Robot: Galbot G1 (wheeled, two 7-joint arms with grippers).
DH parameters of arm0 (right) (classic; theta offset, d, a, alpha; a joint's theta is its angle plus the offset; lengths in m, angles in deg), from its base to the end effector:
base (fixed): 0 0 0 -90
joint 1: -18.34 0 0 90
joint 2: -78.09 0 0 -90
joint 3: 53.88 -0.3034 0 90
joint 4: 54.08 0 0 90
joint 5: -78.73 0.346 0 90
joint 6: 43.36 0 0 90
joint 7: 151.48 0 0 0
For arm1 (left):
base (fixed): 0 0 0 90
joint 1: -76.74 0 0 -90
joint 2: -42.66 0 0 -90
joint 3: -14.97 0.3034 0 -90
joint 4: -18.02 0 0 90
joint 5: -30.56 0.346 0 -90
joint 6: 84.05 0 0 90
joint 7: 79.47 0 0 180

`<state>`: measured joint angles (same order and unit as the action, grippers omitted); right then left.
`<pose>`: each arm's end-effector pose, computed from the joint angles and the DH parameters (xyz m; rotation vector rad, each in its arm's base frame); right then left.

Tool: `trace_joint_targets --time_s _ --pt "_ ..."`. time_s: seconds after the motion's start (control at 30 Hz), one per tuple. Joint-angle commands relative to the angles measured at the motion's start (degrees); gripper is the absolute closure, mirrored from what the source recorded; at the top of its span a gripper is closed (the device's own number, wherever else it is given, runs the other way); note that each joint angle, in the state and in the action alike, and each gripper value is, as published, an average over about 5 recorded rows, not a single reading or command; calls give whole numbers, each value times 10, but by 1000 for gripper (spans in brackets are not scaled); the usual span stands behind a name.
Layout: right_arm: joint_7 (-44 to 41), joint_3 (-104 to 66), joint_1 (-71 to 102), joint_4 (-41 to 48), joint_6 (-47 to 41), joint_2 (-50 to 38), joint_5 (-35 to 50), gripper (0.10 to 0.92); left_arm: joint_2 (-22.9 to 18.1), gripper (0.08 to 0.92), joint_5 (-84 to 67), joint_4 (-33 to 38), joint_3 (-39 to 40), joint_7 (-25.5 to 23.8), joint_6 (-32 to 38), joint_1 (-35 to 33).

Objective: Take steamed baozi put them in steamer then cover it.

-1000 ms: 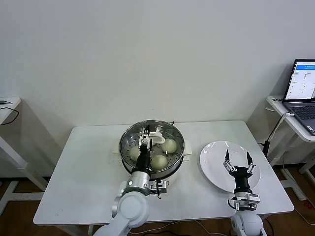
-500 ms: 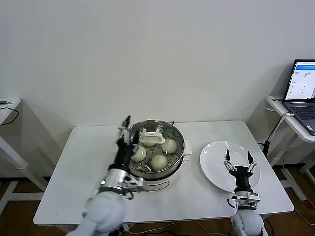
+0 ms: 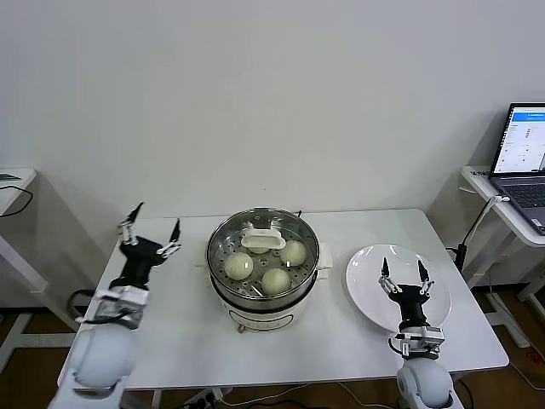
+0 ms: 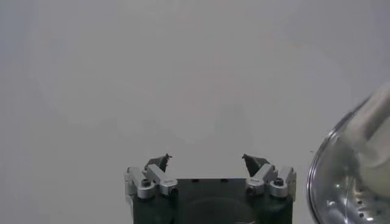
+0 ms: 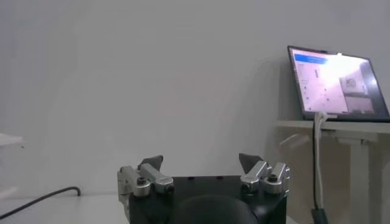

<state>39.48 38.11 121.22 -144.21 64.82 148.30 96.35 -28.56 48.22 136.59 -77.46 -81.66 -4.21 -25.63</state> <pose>0.2727 -0.0912 -0.3586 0.2270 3.0473 -0.0296 0.2695 0.0566 -0.1885 0.0180 2.8789 0.9382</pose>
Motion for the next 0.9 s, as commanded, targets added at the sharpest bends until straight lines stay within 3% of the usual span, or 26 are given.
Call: trace_joint_targets --time_s 0.03,0.3,0.9 --pt "2 16 -1 -14 -38 -2 21 203 -31 177 -220 -51 -152 -36 171 -121" --pt "-1 18 1 -10 -41 2 22 203 -56 177 -219 -52 -155 -62 214 -160" --pt "-11 12 15 -26 -51 10 25 203 -65 177 -213 -58 -134 -62 214 -173"
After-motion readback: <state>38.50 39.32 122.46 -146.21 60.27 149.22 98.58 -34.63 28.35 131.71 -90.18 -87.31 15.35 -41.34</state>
